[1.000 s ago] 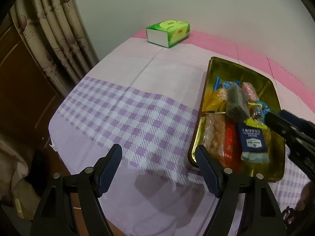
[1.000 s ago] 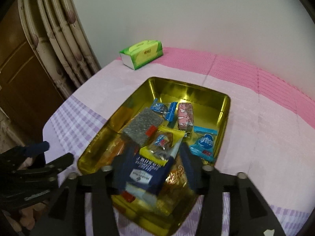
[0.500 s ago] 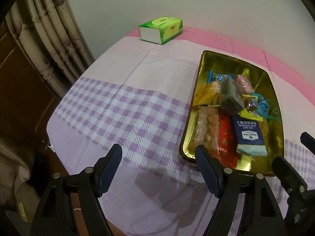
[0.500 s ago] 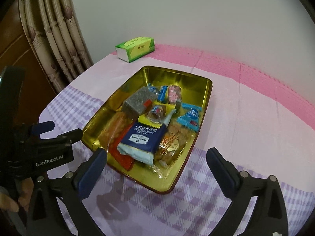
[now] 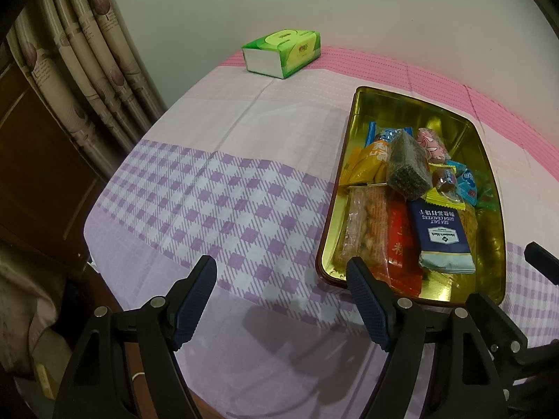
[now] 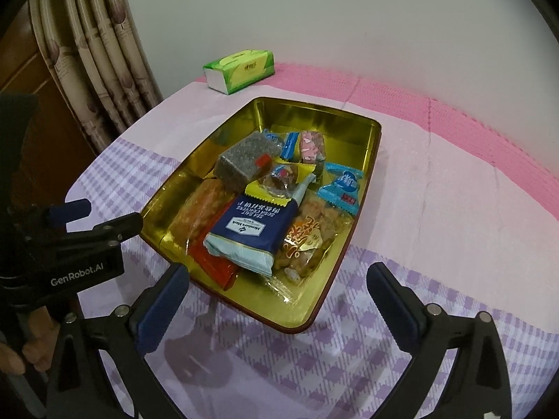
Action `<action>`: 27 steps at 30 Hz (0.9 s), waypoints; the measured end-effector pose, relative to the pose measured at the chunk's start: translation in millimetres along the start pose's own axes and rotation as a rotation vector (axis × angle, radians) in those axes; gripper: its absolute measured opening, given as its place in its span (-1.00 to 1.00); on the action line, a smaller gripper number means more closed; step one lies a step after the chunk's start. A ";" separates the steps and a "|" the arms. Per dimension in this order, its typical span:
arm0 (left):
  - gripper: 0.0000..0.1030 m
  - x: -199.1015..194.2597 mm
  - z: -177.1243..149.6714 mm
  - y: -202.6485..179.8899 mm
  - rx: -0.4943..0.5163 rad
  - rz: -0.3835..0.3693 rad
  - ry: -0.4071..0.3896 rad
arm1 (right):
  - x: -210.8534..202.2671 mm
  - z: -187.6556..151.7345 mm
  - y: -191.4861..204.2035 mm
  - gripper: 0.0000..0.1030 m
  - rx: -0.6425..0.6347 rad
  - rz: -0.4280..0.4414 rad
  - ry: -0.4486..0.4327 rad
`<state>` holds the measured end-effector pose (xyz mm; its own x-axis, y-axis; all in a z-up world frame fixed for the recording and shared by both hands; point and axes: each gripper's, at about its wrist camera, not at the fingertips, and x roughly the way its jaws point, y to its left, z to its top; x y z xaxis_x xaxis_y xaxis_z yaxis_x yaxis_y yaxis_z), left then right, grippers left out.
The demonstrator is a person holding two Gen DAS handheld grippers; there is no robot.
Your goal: Organize snacks
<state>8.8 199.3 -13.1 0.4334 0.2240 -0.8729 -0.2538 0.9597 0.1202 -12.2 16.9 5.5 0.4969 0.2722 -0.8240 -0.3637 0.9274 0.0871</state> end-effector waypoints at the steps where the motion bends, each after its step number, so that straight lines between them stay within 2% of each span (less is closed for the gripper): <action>1: 0.49 0.2 0.1 0.0 0.001 0.000 0.000 | 0.3 -0.1 0.3 0.96 0.002 -0.002 0.002; 27: 0.49 4.3 -1.6 -2.2 0.008 -0.004 0.012 | 14.5 -7.7 2.3 0.97 0.013 -0.005 0.058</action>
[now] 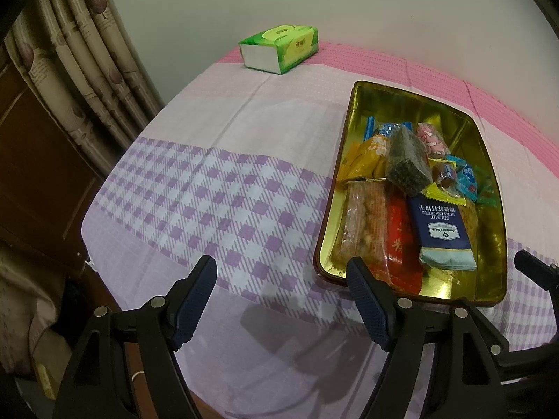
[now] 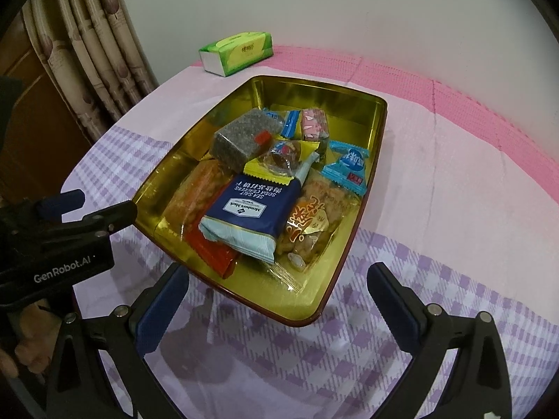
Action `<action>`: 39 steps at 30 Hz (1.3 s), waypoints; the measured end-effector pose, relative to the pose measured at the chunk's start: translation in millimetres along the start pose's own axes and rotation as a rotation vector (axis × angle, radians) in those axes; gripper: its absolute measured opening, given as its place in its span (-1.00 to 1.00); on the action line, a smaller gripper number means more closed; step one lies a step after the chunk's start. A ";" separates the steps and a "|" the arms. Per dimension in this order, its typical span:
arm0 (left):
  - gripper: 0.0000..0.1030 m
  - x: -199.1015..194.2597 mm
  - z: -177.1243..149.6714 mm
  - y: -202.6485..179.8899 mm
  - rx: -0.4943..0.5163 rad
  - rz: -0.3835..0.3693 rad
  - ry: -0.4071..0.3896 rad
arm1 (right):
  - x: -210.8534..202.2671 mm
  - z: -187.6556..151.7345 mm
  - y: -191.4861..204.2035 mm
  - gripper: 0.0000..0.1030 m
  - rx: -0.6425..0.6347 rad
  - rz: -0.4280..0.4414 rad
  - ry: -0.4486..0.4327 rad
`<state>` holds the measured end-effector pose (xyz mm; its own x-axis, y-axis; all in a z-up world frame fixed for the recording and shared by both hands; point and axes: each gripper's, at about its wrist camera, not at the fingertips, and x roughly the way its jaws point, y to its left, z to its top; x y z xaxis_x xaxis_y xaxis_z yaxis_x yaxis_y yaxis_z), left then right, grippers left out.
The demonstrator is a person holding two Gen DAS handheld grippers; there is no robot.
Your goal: Organize snacks
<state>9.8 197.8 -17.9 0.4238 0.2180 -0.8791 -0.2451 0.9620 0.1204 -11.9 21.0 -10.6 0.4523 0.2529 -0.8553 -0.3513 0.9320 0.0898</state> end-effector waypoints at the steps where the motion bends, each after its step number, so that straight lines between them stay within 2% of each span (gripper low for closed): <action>1: 0.49 0.5 0.0 -0.1 0.001 0.000 0.002 | 0.3 0.4 -0.2 0.97 0.001 0.000 0.001; 39: 0.49 -2.8 4.4 5.3 0.000 -0.005 -0.022 | 8.8 -5.4 4.9 0.97 -0.015 -0.005 0.024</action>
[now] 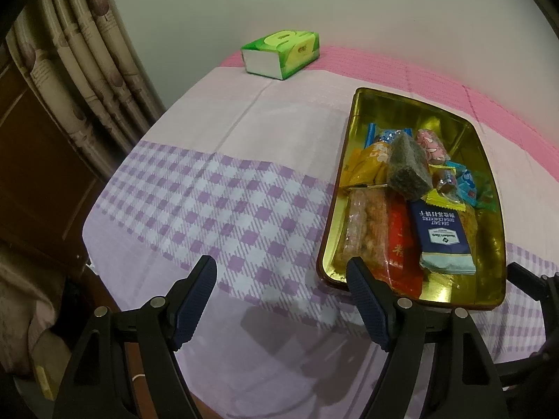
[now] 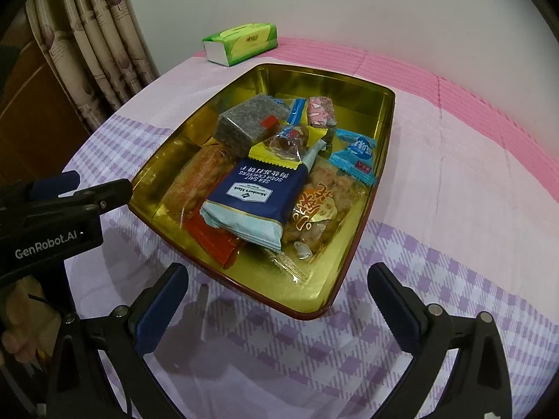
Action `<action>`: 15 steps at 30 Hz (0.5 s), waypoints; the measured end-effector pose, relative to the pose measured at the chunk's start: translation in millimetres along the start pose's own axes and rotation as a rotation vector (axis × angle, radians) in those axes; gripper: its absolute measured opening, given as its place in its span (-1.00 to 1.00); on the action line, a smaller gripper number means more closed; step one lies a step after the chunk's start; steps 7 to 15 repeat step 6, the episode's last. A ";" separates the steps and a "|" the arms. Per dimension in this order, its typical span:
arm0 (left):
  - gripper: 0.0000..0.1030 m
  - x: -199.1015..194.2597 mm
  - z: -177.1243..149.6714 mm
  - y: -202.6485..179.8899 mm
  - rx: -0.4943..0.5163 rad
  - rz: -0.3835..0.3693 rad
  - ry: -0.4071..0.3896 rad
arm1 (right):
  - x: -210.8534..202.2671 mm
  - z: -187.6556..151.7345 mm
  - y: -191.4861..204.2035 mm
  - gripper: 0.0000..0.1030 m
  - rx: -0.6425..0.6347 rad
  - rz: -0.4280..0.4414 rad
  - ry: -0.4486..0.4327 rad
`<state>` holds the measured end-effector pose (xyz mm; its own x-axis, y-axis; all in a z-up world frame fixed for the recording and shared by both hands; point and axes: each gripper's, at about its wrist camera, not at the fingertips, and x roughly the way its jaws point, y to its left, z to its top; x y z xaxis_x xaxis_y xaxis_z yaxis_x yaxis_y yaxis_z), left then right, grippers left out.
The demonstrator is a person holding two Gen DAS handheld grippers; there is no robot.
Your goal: Organize snacks
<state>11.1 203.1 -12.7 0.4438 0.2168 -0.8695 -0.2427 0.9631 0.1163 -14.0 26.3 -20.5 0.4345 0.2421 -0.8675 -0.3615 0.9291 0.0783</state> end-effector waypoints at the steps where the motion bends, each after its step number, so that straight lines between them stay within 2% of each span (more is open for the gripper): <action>1: 0.49 -0.3 0.2 0.0 -0.001 0.000 -0.002 | -0.4 0.4 0.3 0.97 0.000 0.000 0.000; 15: 0.49 0.0 1.0 -0.3 0.003 -0.003 0.001 | -1.7 0.7 1.2 0.97 0.002 0.002 -0.006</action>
